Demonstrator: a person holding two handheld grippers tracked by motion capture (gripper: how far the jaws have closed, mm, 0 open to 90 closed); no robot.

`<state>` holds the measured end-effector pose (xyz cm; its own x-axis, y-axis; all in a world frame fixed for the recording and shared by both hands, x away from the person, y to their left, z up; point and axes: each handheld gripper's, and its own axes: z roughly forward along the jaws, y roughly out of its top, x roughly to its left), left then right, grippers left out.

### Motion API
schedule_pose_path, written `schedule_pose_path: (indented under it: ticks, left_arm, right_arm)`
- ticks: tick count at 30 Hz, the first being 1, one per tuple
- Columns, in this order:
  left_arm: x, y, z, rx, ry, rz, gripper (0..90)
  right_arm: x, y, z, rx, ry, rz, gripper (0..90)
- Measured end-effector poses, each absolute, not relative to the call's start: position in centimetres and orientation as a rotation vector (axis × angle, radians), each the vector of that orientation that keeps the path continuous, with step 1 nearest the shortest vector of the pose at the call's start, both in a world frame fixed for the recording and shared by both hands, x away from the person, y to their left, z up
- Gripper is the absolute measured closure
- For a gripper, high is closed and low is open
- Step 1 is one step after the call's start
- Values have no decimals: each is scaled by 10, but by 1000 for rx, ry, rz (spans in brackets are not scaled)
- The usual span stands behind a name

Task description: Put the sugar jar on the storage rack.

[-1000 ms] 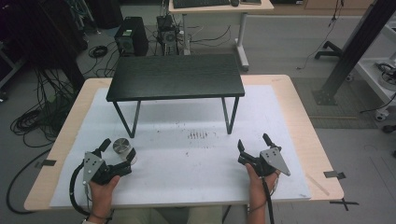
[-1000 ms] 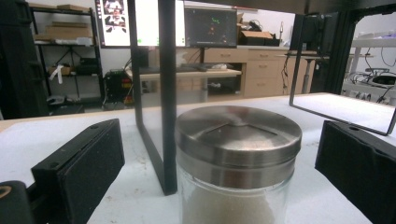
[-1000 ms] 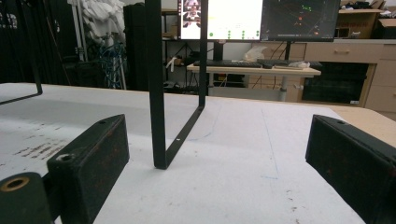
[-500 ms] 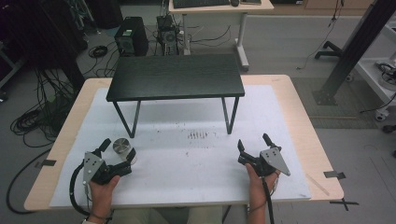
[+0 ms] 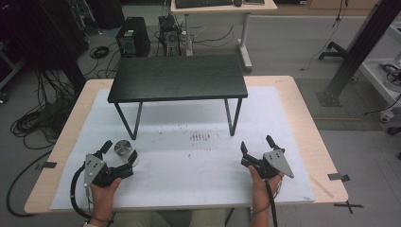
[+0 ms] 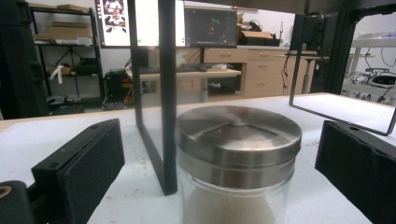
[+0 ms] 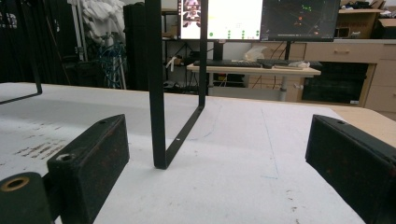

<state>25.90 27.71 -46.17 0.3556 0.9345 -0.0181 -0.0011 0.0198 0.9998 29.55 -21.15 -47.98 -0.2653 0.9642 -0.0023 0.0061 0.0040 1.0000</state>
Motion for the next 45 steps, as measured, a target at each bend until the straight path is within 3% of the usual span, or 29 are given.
schedule_pose_path:
  ticks: [34, 45]
  left_arm:
    - [259, 277, -462, 1342, 943, 925, 28]
    - [259, 277, -462, 1345, 940, 920, 158]
  right_arm:
    - [295, -212, -480, 1072, 1410, 1398, 61]
    - [295, -211, -480, 1072, 1411, 1398, 61]
